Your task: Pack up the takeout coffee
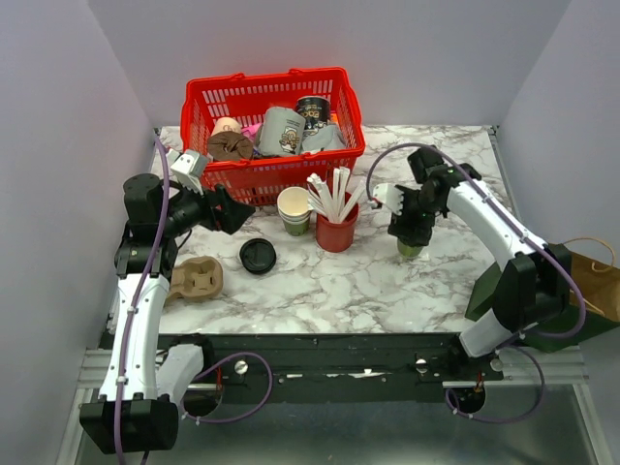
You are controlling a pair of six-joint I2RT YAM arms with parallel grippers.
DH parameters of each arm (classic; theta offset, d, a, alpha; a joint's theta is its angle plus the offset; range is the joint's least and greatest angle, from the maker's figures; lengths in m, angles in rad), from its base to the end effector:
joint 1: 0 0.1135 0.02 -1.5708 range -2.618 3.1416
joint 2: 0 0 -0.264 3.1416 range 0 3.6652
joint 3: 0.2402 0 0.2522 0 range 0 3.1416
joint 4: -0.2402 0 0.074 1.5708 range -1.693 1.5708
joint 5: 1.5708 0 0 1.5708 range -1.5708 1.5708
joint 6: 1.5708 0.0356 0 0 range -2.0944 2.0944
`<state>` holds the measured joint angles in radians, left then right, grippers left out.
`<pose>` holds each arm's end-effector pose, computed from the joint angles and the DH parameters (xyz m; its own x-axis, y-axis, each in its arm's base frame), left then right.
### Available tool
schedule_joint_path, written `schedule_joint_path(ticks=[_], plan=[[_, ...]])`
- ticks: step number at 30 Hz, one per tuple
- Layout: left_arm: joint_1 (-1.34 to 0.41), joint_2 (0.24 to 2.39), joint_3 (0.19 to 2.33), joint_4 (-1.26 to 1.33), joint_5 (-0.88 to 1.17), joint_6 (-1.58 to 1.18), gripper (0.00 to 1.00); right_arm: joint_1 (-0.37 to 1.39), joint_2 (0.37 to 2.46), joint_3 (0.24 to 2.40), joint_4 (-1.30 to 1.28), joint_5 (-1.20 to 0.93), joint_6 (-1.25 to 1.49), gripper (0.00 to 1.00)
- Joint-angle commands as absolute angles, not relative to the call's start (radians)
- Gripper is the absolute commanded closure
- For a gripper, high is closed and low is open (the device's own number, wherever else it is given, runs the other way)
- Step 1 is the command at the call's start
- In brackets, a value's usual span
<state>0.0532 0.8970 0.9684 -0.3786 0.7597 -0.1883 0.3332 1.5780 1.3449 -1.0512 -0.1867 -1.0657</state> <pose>0.1915 -0.0144 0.3669 -0.4121 -0.1579 -0.8974 0.5496 0.7425 -0.3830 0.2860 0.1060 0.2747 -0.1140 -0.9494 -0.2926 -0.9728 0.1665 -0.1612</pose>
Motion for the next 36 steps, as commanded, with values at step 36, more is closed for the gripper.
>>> schedule_joint_path(ticks=[36], plan=[[0.063,0.96,1.127,-0.785,0.741,0.253,0.01,-0.189,1.661,1.471,-1.0,-0.284,-0.764,0.0]])
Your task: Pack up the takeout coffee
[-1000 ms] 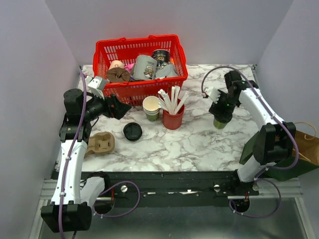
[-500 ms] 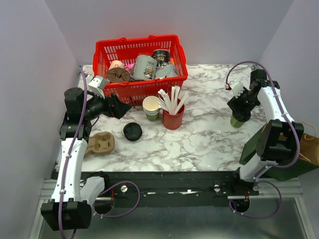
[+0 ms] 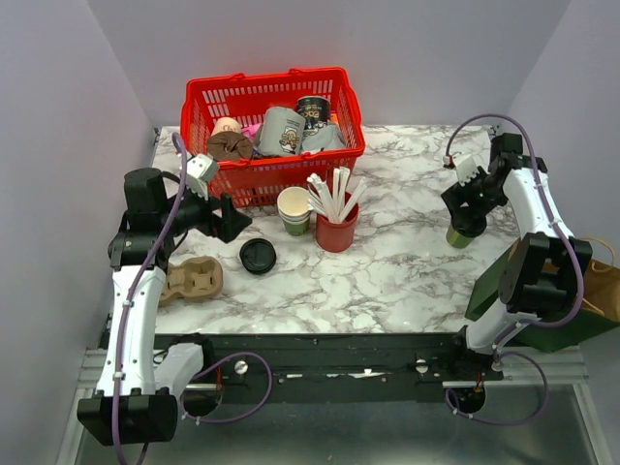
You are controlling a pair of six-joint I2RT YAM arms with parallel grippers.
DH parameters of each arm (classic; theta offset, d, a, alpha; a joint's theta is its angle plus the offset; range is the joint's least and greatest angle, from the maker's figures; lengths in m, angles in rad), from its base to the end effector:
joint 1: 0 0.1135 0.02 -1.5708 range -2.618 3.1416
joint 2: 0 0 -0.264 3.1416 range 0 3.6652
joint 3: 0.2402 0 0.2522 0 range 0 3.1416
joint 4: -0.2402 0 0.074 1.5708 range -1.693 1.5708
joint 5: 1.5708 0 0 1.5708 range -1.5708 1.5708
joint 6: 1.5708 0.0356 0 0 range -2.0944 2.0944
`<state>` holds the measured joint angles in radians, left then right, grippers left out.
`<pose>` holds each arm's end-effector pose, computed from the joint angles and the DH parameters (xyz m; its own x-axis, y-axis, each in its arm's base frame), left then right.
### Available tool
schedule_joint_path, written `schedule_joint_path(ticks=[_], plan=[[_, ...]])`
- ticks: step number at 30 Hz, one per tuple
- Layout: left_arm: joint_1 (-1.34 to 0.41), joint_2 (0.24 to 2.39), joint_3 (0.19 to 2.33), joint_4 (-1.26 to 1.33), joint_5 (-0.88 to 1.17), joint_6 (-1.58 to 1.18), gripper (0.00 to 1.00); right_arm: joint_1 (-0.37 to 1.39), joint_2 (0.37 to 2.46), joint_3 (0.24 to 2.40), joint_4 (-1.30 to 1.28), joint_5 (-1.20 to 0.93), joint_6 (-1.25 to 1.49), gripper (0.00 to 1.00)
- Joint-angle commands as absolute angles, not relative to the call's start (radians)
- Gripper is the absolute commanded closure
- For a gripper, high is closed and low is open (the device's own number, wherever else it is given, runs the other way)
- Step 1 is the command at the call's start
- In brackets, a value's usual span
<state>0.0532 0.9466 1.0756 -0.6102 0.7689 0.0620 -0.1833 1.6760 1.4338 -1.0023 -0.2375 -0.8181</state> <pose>0.1902 -0.0147 0.3726 -0.4255 0.0219 -0.9047 0.6048 0.7505 -0.2663 0.3307 -0.0528 0.2727 -0.7119 -0.5895 -0.3818 -0.6093 0.7887 -0.0816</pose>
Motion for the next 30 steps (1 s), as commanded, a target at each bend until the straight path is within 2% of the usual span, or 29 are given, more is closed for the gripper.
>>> schedule_joint_path(ticks=[1,12,19,24,27,30], plan=[[0.061,0.963,1.132,-0.804,0.732,0.274,0.01,-0.189,1.66,1.47,-0.994,-0.284,-0.756,0.0],[0.061,0.974,1.111,-1.008,0.591,0.515,0.01,-0.189,1.692,1.477,-0.858,-0.258,-0.69,0.0],[0.061,0.945,1.103,-1.106,0.402,0.555,0.01,-0.189,1.602,1.402,-0.703,-0.273,-0.637,0.0],[0.063,0.933,1.074,-1.124,0.396,0.577,0.02,-0.187,1.517,1.388,-0.661,-0.374,-0.585,0.0],[0.063,0.971,1.086,-1.126,0.374,0.56,0.04,-0.173,1.464,1.417,-0.707,-0.426,-0.577,0.0],[0.057,0.992,1.082,-1.085,0.438,0.563,0.04,-0.14,1.414,1.45,-0.764,-0.448,-0.591,0.0]])
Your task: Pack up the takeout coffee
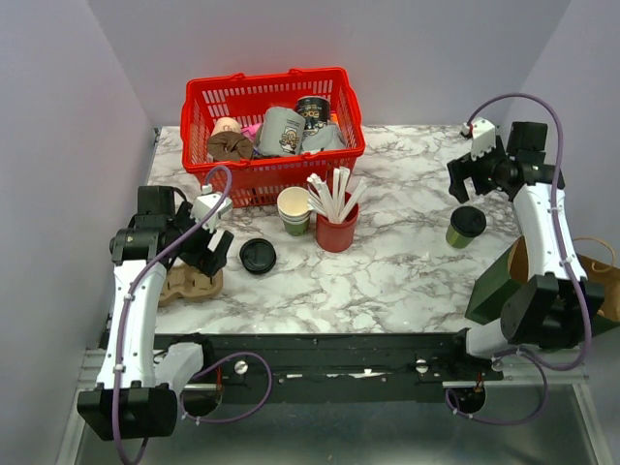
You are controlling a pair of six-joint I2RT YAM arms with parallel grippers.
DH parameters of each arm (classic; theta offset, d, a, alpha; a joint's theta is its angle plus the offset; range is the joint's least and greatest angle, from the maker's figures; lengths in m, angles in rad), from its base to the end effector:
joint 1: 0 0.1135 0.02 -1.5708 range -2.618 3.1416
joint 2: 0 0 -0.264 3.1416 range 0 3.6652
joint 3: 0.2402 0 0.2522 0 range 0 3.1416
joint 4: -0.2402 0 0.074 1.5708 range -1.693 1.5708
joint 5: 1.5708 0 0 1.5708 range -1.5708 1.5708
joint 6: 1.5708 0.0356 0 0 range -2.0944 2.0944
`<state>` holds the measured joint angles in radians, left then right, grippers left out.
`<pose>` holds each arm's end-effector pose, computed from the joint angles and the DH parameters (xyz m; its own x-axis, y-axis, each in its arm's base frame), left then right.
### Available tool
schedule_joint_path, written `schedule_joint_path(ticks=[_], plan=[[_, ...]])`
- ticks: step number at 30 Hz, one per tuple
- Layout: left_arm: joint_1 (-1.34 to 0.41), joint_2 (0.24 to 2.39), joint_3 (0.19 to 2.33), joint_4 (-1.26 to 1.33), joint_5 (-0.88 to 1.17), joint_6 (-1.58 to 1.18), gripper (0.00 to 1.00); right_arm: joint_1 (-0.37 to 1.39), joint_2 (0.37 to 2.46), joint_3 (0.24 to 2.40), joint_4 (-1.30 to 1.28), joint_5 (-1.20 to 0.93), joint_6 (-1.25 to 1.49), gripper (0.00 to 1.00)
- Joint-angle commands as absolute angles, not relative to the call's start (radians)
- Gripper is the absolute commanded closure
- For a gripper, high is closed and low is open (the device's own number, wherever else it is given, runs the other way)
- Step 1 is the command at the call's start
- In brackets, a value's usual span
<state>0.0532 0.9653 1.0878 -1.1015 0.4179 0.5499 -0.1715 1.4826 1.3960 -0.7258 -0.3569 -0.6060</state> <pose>0.1655 -0.0057 0.3316 -0.6138 0.4456 -0.6516 0.5844 0.8114 0.0044 0.3172 -0.0423 0.3371 -0.5442 -0.4474 -0.7098 -0.4706 0.8631 -0.1833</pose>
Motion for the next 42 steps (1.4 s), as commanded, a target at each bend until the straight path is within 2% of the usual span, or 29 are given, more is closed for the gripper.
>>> schedule_joint_path(ticks=[1,7,9,12,14,18,24,30,33,36,42], plan=[[0.052,1.006,1.08,-1.063,0.461,0.543,0.04,-0.13,1.404,1.457,-0.785,-0.451,-0.598,0.0],[0.003,1.104,1.114,-0.968,0.598,0.509,0.05,0.011,1.344,1.491,-1.006,-0.46,-0.699,0.05],[-0.033,1.121,1.117,-0.934,0.607,0.517,0.05,0.109,1.3,1.448,-1.067,-0.386,-0.799,0.07],[-0.072,1.157,1.112,-0.896,0.589,0.531,0.05,0.156,1.258,1.436,-1.118,-0.306,-0.845,0.08],[-0.089,1.178,1.106,-0.852,0.572,0.525,0.06,0.156,1.25,1.465,-1.164,-0.247,-0.775,0.09],[-0.147,1.183,1.065,-0.766,0.569,0.477,0.06,0.134,1.256,1.453,-1.232,0.063,-0.672,0.13],[-0.202,1.173,1.049,-0.695,0.612,0.413,0.06,-0.086,1.253,1.584,-1.383,0.185,-0.545,0.19],[-0.215,1.161,1.02,-0.624,0.652,0.379,0.06,-0.112,1.203,1.773,-1.526,0.209,-0.48,0.2],[-0.219,1.172,1.003,-0.581,0.667,0.364,0.06,-0.112,1.143,1.786,-1.528,0.271,-0.505,0.2],[-0.221,1.19,0.994,-0.558,0.683,0.36,0.06,-0.112,1.046,1.749,-1.532,0.285,-0.56,0.21],[-0.221,1.218,1.002,-0.551,0.695,0.387,0.06,-0.112,0.896,1.451,-1.529,0.336,-0.727,0.25]])
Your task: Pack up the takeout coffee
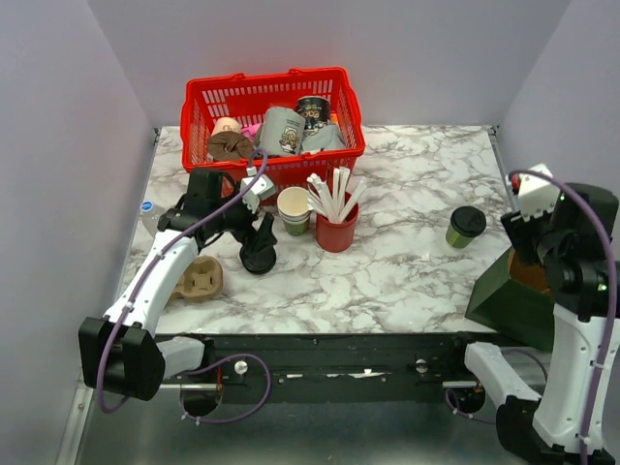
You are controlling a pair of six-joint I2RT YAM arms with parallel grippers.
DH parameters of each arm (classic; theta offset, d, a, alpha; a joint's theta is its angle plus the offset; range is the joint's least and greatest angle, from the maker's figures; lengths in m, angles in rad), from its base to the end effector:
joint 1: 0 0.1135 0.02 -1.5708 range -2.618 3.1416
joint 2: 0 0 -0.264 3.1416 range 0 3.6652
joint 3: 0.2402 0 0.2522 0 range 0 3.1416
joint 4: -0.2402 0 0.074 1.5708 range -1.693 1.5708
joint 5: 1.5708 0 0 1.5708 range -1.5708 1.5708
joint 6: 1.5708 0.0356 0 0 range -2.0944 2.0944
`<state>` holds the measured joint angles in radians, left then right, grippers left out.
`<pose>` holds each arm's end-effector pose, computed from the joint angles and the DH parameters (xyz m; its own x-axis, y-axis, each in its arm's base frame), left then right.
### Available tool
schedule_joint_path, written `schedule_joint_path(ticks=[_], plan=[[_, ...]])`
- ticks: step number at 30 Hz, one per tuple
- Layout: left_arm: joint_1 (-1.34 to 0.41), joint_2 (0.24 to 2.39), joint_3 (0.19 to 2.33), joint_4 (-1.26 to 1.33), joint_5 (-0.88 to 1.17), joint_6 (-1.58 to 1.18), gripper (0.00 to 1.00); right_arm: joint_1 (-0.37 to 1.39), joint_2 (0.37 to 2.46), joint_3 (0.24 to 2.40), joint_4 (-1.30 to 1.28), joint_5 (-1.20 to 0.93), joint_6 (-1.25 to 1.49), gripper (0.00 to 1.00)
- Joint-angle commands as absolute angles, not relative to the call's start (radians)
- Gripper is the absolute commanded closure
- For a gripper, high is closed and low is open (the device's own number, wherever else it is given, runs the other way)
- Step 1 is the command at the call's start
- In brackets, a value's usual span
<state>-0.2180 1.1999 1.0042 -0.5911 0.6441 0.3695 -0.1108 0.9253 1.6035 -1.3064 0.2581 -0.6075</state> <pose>0.2381 -0.0746 0.2982 -0.4327 0.3916 -0.8120 0.7970 0.5872 -0.1415 0.1004 -0.0203 0.4611 -0.6578 -0.4821 -0.5787 -0.0771 0.8074 -0.5850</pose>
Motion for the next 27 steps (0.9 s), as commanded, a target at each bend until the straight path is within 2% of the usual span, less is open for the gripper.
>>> schedule_joint_path(ticks=[1,9,14,17,18,21,23,24,25,27], plan=[[-0.221,1.227,1.002,-0.549,0.698,0.39,0.06,-0.112,0.896,1.434,-1.528,0.334,-0.736,0.25],[-0.221,1.239,1.011,-0.532,0.698,0.37,0.06,-0.124,1.022,1.425,-1.477,0.325,-0.781,0.28],[-0.222,1.215,0.994,-0.528,0.695,0.342,0.06,-0.156,1.091,1.431,-1.448,0.315,-0.906,0.28],[-0.222,1.201,0.983,-0.529,0.692,0.331,0.06,-0.166,1.114,1.439,-1.523,0.23,-0.969,0.37],[-0.222,1.197,0.982,-0.531,0.687,0.331,0.06,-0.166,1.111,1.439,-1.529,0.192,-0.977,0.43],[-0.222,1.18,0.973,-0.541,0.683,0.339,0.06,-0.166,1.049,1.395,-1.529,0.091,-1.11,0.49],[-0.222,1.172,0.973,-0.551,0.68,0.344,0.06,-0.166,1.017,1.367,-1.529,0.049,-1.217,0.61],[-0.222,1.172,0.977,-0.552,0.677,0.344,0.06,-0.166,0.991,1.356,-1.529,0.031,-1.248,0.75],[-0.222,1.172,0.98,-0.557,0.675,0.342,0.06,-0.166,0.982,1.348,-1.529,0.008,-1.279,0.8],[-0.222,1.178,0.997,-0.564,0.673,0.341,0.06,-0.166,0.963,1.336,-1.528,-0.029,-1.348,0.8]])
